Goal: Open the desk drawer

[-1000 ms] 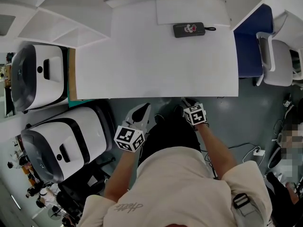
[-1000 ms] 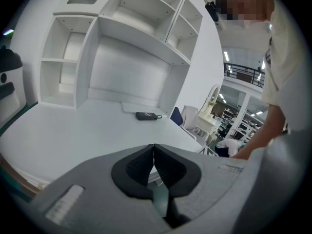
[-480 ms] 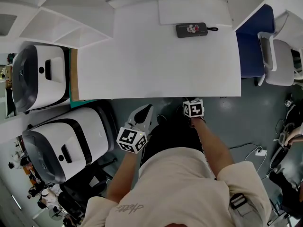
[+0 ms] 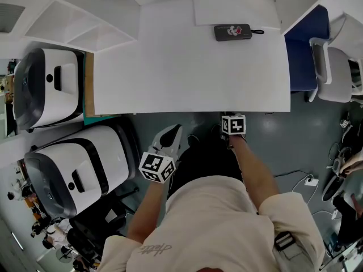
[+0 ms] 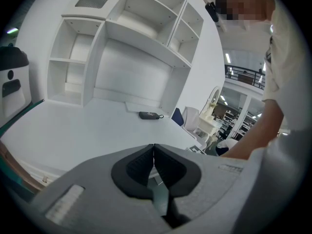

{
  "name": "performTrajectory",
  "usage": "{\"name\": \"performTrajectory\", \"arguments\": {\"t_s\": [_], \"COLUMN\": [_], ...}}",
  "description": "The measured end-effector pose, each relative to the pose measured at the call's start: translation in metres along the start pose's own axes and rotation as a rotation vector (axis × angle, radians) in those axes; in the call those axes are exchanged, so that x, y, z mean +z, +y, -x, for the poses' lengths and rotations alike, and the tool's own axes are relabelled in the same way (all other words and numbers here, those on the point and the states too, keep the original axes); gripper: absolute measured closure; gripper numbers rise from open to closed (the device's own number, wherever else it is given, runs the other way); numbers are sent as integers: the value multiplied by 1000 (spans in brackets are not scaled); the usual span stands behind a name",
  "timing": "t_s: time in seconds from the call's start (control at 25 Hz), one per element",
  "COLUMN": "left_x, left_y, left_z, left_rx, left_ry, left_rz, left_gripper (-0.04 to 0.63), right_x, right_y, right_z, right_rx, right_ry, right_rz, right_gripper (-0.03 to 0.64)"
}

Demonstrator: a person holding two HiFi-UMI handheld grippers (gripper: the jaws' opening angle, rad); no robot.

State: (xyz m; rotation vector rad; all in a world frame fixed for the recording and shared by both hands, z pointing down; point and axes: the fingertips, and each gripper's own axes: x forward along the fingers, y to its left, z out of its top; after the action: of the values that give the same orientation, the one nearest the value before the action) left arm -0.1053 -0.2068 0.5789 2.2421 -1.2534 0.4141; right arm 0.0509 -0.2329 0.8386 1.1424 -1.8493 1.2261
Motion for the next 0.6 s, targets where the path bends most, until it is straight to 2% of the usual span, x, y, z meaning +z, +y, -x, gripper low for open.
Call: {"name": "performTrajectory", "arguments": {"t_s": [0.12, 0.2, 0.24, 0.32, 0.44, 0.6], "left_x": [-3, -6, -7, -9, -14, -26], "left_y": [-3, -3, -3, -4, -5, 3], "left_z": [6, 10, 11, 15, 22, 31], "left_rx": [-5, -7, -8, -8, -10, 4], "left_ry": [-4, -5, -7, -11, -17, -9], "left_rz": [1, -1, -2, -2, -1, 20], "left_gripper": [580, 580, 580, 580, 580, 580], "right_x": [-8, -20, -30, -53, -70, -40], "right_y": [-1, -1, -2, -4, -3, -1], "right_z": [3, 2, 2, 3, 9, 14], "right_rx": [-4, -23, -39, -68, -56, -48], "right_ry": [-1, 36, 69, 96, 42, -89], "right_rz": [-15, -10, 5, 35, 7, 13], "right_gripper": [543, 545, 614, 617, 617, 612]}}
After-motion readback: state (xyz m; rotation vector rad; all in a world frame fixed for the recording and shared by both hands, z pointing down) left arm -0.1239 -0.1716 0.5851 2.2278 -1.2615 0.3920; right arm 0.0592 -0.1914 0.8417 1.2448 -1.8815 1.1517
